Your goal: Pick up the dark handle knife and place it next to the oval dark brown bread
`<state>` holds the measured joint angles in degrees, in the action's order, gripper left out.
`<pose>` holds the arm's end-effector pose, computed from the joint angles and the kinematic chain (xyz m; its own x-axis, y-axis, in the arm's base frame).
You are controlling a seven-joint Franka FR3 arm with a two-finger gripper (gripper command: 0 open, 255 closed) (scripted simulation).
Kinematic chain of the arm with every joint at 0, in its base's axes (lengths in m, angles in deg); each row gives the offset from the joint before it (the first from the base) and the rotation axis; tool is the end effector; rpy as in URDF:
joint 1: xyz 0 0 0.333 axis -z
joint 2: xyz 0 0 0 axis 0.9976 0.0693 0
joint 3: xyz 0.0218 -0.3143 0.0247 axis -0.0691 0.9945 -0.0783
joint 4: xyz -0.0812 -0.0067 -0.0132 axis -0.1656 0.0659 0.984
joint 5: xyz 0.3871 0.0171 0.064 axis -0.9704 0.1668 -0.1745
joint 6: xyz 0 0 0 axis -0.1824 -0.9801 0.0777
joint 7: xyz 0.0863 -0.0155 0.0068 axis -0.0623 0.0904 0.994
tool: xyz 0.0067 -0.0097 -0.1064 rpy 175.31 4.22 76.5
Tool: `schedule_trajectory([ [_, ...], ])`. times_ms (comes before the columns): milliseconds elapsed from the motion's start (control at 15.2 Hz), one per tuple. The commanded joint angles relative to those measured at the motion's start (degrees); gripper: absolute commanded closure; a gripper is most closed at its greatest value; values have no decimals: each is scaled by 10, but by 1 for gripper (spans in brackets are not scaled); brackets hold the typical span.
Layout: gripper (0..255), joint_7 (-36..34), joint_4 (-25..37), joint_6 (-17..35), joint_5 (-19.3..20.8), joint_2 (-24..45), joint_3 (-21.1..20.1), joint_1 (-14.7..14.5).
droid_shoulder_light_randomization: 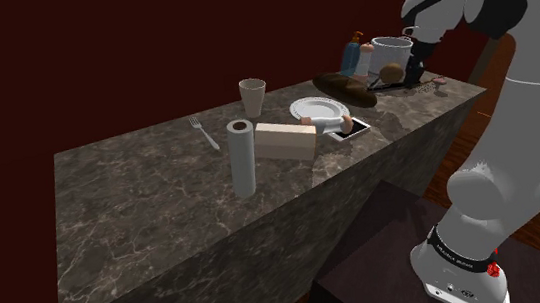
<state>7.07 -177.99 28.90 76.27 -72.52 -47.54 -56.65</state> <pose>0.3128 -0.5302 0.4441 0.8834 0.4651 0.0578 0.4654 -0.8851 0.0084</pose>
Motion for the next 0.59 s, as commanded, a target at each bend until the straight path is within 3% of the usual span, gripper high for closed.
schedule_trajectory([
  [0,255,3,-9,13,-4,5,-1,1],
  [528,255,17,-44,67,-23,28,-7,4],
])
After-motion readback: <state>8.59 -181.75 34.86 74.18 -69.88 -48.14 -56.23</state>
